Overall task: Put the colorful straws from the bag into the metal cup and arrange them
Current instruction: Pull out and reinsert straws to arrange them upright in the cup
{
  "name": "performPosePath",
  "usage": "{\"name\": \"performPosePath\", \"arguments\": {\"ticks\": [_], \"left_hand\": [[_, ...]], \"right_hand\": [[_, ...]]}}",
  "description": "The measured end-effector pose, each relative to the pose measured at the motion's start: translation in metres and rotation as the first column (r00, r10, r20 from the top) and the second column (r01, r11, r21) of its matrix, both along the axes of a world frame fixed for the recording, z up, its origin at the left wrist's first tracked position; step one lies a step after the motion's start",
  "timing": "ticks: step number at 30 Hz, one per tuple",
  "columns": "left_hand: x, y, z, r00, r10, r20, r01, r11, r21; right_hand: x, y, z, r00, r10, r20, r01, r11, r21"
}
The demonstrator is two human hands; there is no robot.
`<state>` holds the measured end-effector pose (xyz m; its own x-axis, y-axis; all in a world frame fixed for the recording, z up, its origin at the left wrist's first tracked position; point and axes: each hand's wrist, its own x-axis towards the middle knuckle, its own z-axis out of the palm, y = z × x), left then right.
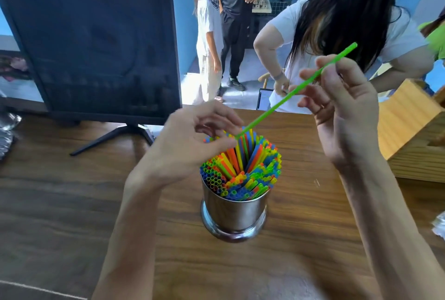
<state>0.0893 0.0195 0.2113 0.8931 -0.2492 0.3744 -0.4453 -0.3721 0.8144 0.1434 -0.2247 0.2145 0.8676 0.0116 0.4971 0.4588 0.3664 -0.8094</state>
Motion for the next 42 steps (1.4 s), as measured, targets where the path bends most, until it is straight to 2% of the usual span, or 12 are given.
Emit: {"name": "performPosePath", "arguments": {"ticks": [2, 5, 7, 10, 11, 13, 16, 21, 26, 35, 38, 42], "left_hand": [[0.002, -0.002, -0.005, 1.000, -0.009, -0.017, 0.011, 0.992, 0.122], [0.006, -0.003, -0.012, 0.995, 0.100, 0.025, -0.103, 0.983, 0.151], [0.010, -0.003, -0.015, 0.986, 0.164, 0.025, -0.166, 0.977, 0.134], [0.014, -0.006, -0.020, 0.979, 0.202, 0.027, -0.204, 0.970, 0.131], [0.016, -0.006, -0.020, 0.978, 0.206, 0.032, -0.209, 0.969, 0.134], [0.018, -0.006, -0.021, 0.974, 0.219, 0.053, -0.225, 0.964, 0.141], [0.018, -0.007, -0.021, 0.970, 0.237, 0.058, -0.244, 0.957, 0.155], [0.023, -0.007, -0.024, 0.974, 0.228, 0.012, -0.227, 0.963, 0.148], [0.026, -0.007, -0.031, 0.979, 0.173, -0.105, -0.140, 0.955, 0.263], [0.028, -0.006, -0.034, 0.959, 0.282, -0.013, -0.271, 0.933, 0.237], [0.024, -0.006, -0.032, 0.958, 0.280, 0.066, -0.288, 0.932, 0.220], [0.020, -0.005, -0.029, 0.958, 0.250, 0.139, -0.280, 0.919, 0.278]], "right_hand": [[-0.001, 0.006, 0.001, 0.985, -0.097, 0.141, 0.110, 0.990, -0.084], [-0.004, 0.014, -0.006, 0.934, -0.181, 0.308, 0.254, 0.943, -0.216], [-0.009, 0.019, -0.017, 0.946, -0.160, 0.283, 0.260, 0.895, -0.362], [-0.013, 0.023, -0.037, 0.959, -0.089, 0.268, 0.253, 0.696, -0.672], [-0.014, 0.025, -0.042, 0.958, -0.063, 0.280, 0.254, 0.641, -0.724], [-0.013, 0.026, -0.047, 0.970, -0.036, 0.242, 0.214, 0.598, -0.772], [-0.009, 0.021, -0.045, 0.988, -0.026, 0.153, 0.138, 0.593, -0.793], [-0.001, 0.012, -0.043, 0.996, -0.083, 0.033, 0.083, 0.727, -0.682], [0.001, 0.012, -0.057, 0.993, 0.017, -0.117, -0.095, 0.697, -0.711], [0.000, 0.011, -0.059, 0.991, 0.028, -0.127, -0.110, 0.700, -0.705], [-0.001, 0.012, -0.059, 0.989, 0.022, -0.147, -0.119, 0.714, -0.690], [-0.002, 0.011, -0.059, 0.989, 0.015, -0.149, -0.115, 0.710, -0.695]]}}
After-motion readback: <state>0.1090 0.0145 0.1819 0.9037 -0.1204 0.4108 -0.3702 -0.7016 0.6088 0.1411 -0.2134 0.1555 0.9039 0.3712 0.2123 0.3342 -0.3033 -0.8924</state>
